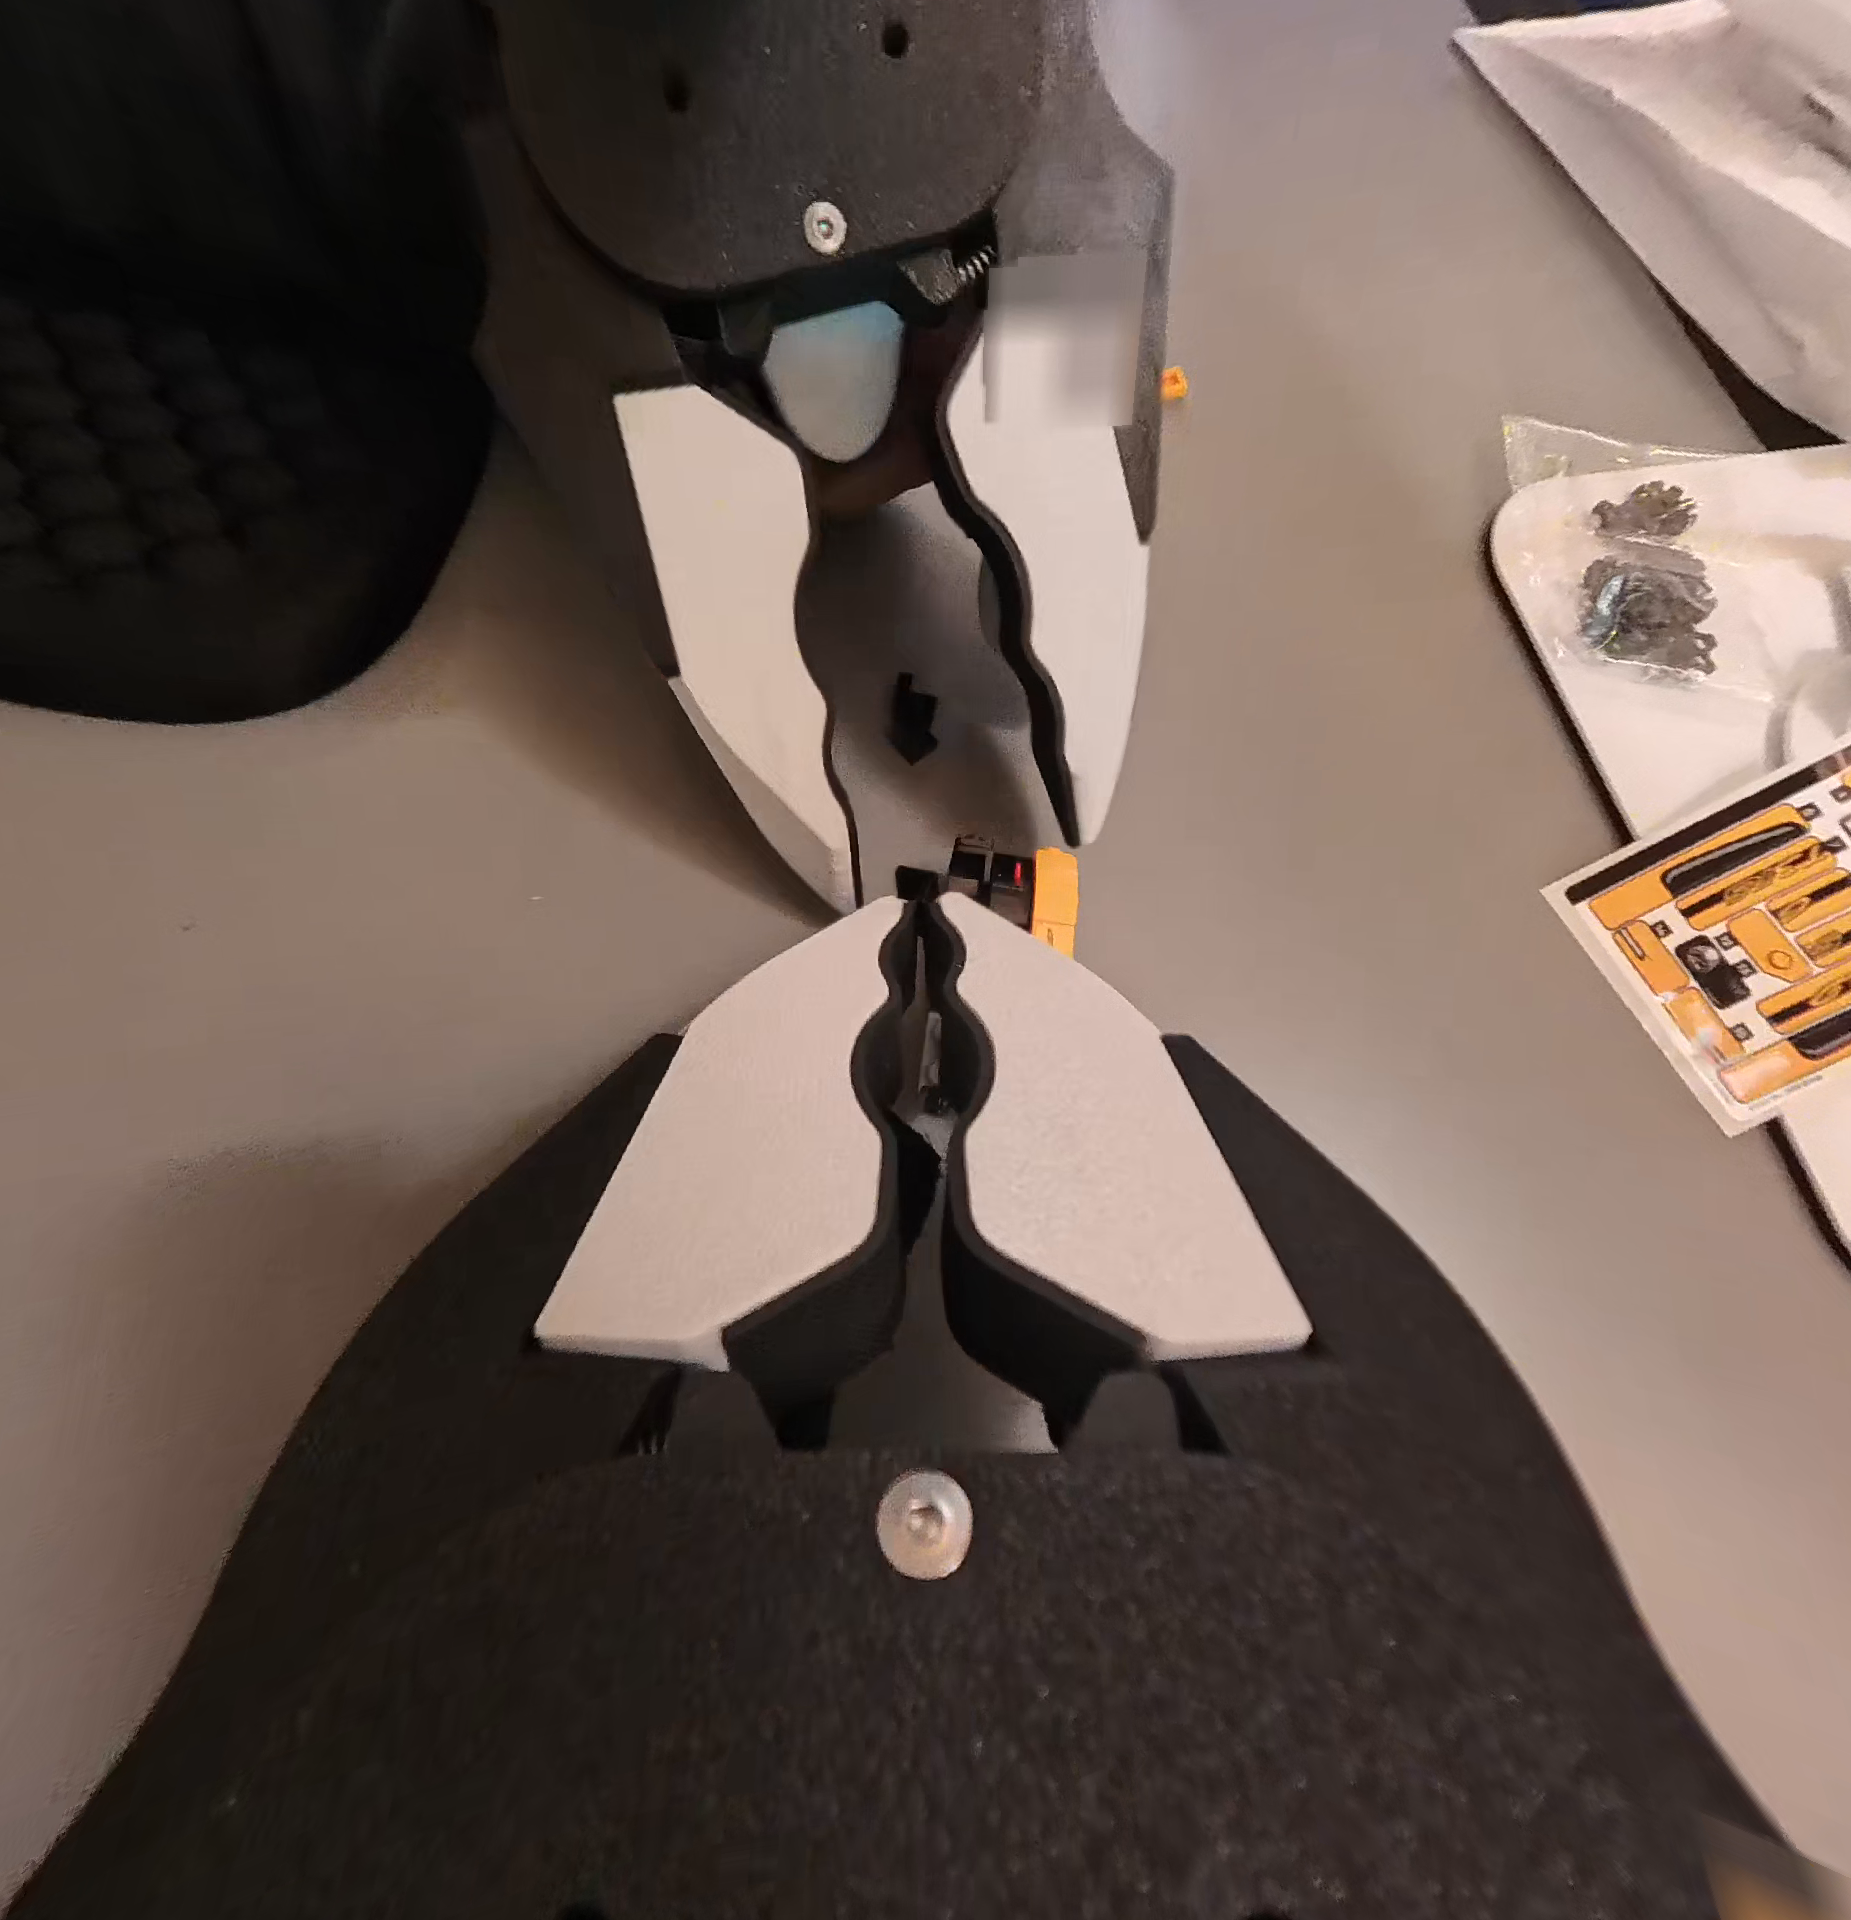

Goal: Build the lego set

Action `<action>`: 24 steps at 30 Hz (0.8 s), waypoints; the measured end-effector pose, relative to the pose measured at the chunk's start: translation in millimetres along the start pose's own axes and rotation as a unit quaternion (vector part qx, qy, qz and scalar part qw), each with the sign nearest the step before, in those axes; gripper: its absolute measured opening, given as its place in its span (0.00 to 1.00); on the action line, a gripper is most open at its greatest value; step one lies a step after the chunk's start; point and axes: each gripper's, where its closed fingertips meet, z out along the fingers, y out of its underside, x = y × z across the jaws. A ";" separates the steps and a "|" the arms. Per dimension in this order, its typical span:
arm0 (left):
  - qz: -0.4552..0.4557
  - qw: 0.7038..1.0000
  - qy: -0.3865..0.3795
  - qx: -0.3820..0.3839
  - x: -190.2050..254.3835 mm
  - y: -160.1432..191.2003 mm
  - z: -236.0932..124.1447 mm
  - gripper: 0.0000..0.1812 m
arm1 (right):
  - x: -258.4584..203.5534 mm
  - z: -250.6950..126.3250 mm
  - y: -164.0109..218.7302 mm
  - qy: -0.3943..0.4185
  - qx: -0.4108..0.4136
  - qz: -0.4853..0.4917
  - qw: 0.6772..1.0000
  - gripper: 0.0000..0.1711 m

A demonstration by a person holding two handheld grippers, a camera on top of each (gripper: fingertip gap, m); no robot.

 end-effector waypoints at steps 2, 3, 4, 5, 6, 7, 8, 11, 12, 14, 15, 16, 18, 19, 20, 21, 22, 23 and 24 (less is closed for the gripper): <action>0.011 1.000 0.006 -0.008 -2.2 0.9 4.1 0.25 | 1.7 3.0 0.6 0.002 -0.016 -0.007 1.000 0.00; 0.018 1.000 0.011 -0.011 -2.3 0.8 5.6 0.25 | 3.0 4.2 0.8 0.004 -0.025 -0.010 1.000 0.00; 0.024 0.999 0.017 -0.011 -1.4 -0.3 7.0 0.24 | 4.3 5.2 1.0 0.005 -0.032 -0.013 0.999 0.00; 0.029 0.999 0.022 -0.010 -0.6 -1.8 8.2 0.22 | 5.4 6.0 1.5 0.007 -0.040 -0.015 0.999 0.00; 0.032 0.999 0.022 -0.011 -1.5 -2.5 9.1 0.19 | 5.7 6.6 2.3 0.005 -0.047 -0.016 0.999 0.00; 0.033 0.999 0.019 -0.011 -2.6 -2.8 9.5 0.16 | 5.8 6.9 2.6 0.003 -0.051 -0.014 0.999 0.00; 0.031 0.999 0.017 -0.009 -3.3 -2.9 9.5 0.15 | 5.7 6.8 2.6 0.001 -0.053 -0.013 0.999 0.00; 0.028 0.999 0.014 -0.005 -2.9 -2.7 9.1 0.15 | 5.6 6.2 2.9 0.003 -0.056 -0.011 0.998 0.01; 0.028 1.000 0.014 -0.004 -2.9 -2.8 9.1 0.15 | 5.4 5.6 3.5 0.006 -0.061 -0.014 0.998 0.00; 0.025 1.000 0.015 -0.003 -2.8 -2.8 9.2 0.15 | 5.9 4.0 4.7 0.017 -0.071 -0.028 0.997 0.00; 0.025 1.000 0.015 -0.003 -2.6 -2.7 9.1 0.15 | 5.8 3.4 5.0 0.020 -0.074 -0.033 0.996 0.00; 0.025 1.000 0.016 -0.003 -2.3 -2.7 9.0 0.15 | 5.8 3.2 5.1 0.022 -0.076 -0.036 0.996 0.01; 0.024 1.000 0.015 -0.003 -2.3 -2.6 8.9 0.14 | 6.8 2.6 5.1 0.026 -0.077 -0.034 0.996 0.01; 0.023 1.000 0.015 -0.003 -2.3 -2.5 8.8 0.14 | 7.9 2.1 5.5 0.029 -0.077 -0.034 0.996 0.00; 0.022 1.000 0.016 -0.003 -2.2 -2.5 8.7 0.14 | 9.0 1.6 6.2 0.032 -0.079 -0.034 0.996 0.00; 0.020 1.000 0.015 -0.003 -2.1 -2.3 8.6 0.14 | 9.7 1.6 7.7 0.034 -0.082 -0.032 0.996 0.01; 0.017 1.000 0.014 -0.004 -2.3 -2.2 8.6 0.14 | 9.8 1.6 8.0 0.036 -0.082 -0.032 0.995 0.00; 0.013 1.000 0.013 -0.005 -2.3 -2.1 8.5 0.14 | 9.7 1.8 7.9 0.038 -0.082 -0.030 0.995 0.00; 0.008 1.000 0.012 -0.006 -2.4 -2.0 8.5 0.14 | 10.0 2.0 7.6 0.041 -0.082 -0.027 0.995 0.00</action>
